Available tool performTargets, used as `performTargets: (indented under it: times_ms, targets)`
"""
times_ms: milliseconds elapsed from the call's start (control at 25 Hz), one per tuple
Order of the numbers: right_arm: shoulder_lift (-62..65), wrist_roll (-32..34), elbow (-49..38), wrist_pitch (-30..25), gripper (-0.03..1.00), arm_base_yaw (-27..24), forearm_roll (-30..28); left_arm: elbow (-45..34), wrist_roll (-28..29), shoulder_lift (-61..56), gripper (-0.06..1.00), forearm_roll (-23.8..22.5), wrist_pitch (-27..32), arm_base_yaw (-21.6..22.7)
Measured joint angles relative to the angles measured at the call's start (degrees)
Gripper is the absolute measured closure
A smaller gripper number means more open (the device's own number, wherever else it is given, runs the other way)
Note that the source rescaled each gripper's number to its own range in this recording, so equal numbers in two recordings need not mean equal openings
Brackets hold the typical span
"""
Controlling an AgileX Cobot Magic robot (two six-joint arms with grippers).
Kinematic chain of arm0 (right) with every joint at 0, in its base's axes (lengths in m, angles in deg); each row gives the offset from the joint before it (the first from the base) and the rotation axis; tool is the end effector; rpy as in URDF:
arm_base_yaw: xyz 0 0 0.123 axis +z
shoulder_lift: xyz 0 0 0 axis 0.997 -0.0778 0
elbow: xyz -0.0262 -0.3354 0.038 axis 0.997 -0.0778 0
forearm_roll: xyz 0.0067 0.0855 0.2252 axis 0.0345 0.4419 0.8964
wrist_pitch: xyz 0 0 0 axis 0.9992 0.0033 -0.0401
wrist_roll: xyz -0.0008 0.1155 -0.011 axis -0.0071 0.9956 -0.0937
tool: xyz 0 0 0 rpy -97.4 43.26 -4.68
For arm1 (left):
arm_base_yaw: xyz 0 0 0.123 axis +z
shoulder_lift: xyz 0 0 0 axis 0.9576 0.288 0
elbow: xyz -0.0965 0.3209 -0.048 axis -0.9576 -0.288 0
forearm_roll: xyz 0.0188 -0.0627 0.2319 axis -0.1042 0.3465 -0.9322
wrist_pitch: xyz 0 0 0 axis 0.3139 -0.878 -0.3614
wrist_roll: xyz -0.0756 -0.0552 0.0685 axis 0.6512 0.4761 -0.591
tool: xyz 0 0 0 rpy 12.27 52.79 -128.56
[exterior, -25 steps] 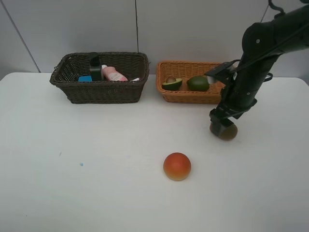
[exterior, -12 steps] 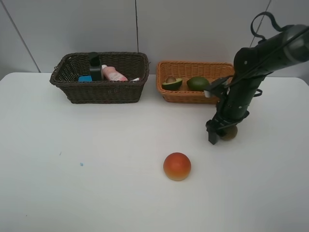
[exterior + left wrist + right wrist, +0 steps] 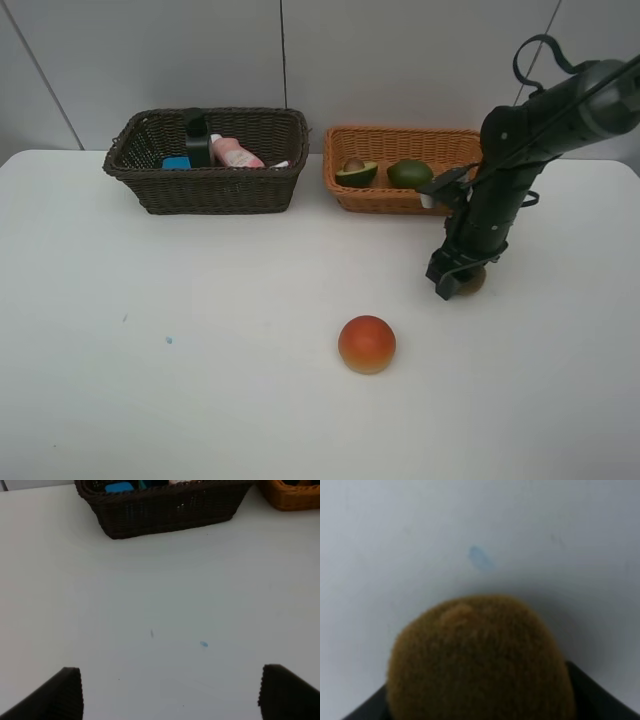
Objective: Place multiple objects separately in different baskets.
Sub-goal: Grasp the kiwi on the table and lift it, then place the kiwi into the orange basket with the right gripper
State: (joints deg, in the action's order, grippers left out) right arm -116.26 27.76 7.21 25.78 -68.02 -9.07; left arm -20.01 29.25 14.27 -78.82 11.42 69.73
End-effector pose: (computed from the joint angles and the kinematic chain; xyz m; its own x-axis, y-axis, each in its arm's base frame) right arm 0.3548 0.1063 0.1374 -0.7505 -0.6608 -0.0022 -0.6598 0.7496 -0.0518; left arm -0.0496 -0.0119 0.2629 -0.4337 0.0687 -0.8984 0.1946 0.9807 -0.0190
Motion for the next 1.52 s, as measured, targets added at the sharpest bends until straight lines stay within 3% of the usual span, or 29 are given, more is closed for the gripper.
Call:
performTargets:
  times_ms: [160, 280, 520, 800, 960, 1000, 1040, 1080, 1120, 1160, 1320, 1520]
  targets:
    - [0.75, 1.63, 0.17, -2.13, 0.95, 0.0, 0.69, 0.0, 0.0, 0.0, 0.08, 0.0, 0.0, 0.0]
    - [3.79, 6.57, 2.9, -6.89, 0.95, 0.0, 0.76, 0.0, 0.0, 0.0, 0.08, 0.0, 0.0, 0.0]
    - [6.65, 11.22, 20.94, -14.37, 0.95, -2.53, 0.19, 0.0, 0.0, 0.0, 0.08, 0.0, 0.0, 0.0]
    - [-5.84, 13.1, 39.06, -15.31, 0.95, -11.37, 8.77, 0.0, 0.0, 0.0, 0.08, 0.0, 0.0, 0.0]
    - [-11.42, 16.47, 43.6, -15.08, 0.95, -12.68, 8.49, 0.0, 0.0, 0.0, 0.08, 0.0, 0.0, 0.0]
    - [-12.13, 17.5, 43.84, -14.83, 0.89, -12.62, 8.26, 0.0, 0.0, 0.0, 0.08, 0.0, 0.0, 0.0]
    - [-12.49, 18.4, 43.9, -14.46, 0.7, -12.58, 8.07, 0.0, 0.0, 0.0, 0.08, 0.0, 0.0, 0.0]
    - [-12.56, 19.28, 43.9, -14.15, 0.4, -12.5, 7.72, 0.0, 0.0, 0.0, 0.08, 0.0, 0.0, 0.0]
    - [-12.56, 19.79, 43.9, -13.96, 0.22, -12.37, 7.11, 0.0, 0.0, 0.0, 0.08, 0.0, 0.0, 0.0]
    - [-12.56, 20.03, 43.9, -13.81, 0.11, -12.3, 6.56, 0.0, 0.0, 0.0, 0.08, 0.0, 0.0, 0.0]
    - [-12.56, 20.43, 44.08, -15.61, -0.02, -11.61, 6.41, 0.0, 0.0, 0.0, 0.08, 0.0, 0.0, 0.0]
    - [-9.53, 21.66, 44.08, -24.59, -0.02, -9.91, 6.26, 0.0, 0.0, 0.0, 0.08, 0.0, 0.0, 0.0]
